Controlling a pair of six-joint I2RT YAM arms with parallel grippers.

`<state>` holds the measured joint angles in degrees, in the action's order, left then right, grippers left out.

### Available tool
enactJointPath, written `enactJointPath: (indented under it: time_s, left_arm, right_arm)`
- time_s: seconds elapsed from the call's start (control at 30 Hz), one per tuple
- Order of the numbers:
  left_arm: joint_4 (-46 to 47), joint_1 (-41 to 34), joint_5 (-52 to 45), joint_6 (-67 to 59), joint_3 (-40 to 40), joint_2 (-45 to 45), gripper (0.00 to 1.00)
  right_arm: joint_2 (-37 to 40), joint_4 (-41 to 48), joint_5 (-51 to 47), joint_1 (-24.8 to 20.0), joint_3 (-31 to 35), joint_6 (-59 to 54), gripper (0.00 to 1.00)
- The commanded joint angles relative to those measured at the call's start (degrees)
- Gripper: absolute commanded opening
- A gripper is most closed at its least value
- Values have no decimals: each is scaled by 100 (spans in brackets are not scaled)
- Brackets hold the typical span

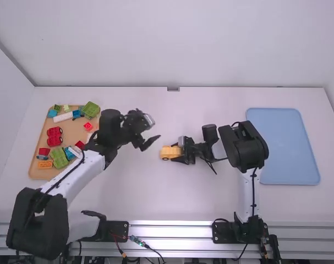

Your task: Assemble lego blocks to make yellow taxi

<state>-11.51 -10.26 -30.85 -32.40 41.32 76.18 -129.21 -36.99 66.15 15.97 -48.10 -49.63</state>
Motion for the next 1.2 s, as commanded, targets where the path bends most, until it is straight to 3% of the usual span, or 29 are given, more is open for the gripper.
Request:
enactJointPath:
  time_s: [0.0, 0.3, 0.33, 0.37, 0.6, 0.77, 0.83, 1.17]
  left_arm:
    - [155, 439, 834, 632, 44, -317, 99]
    - [398, 2085, 1256, 1392, 74, -730, 99]
    - [487, 2277, 1260, 1495, 133, -730, 99]
    - [608, 2439, 1260, 1554, 203, -728, 99]
    - [1939, 3265, 1757, 2284, 1069, -610, 99]
    - [3298, 3792, 2635, 3314, 1832, -264, 99]
    - [3893, 4111, 3022, 4433, 2037, 98, 99]
    - [3633, 4251, 2382, 6011, 1738, 1545, 99]
  right_arm:
    - [-6, -22, 42, 17, 28, 9, 53]
    - [0, 11, -205, 4, 98, 90, 82]
    - [0, -26, -249, -33, 94, 245, 96]
    - [0, -20, -304, -66, 74, 361, 99]
    - [206, 39, -654, -417, 70, 1213, 99]
    - [990, 476, -1394, -584, 396, 1220, 99]
    - [1541, 789, -1902, -579, 540, 1217, 99]
    - [3486, 2409, -3519, -254, 376, 1233, 99]
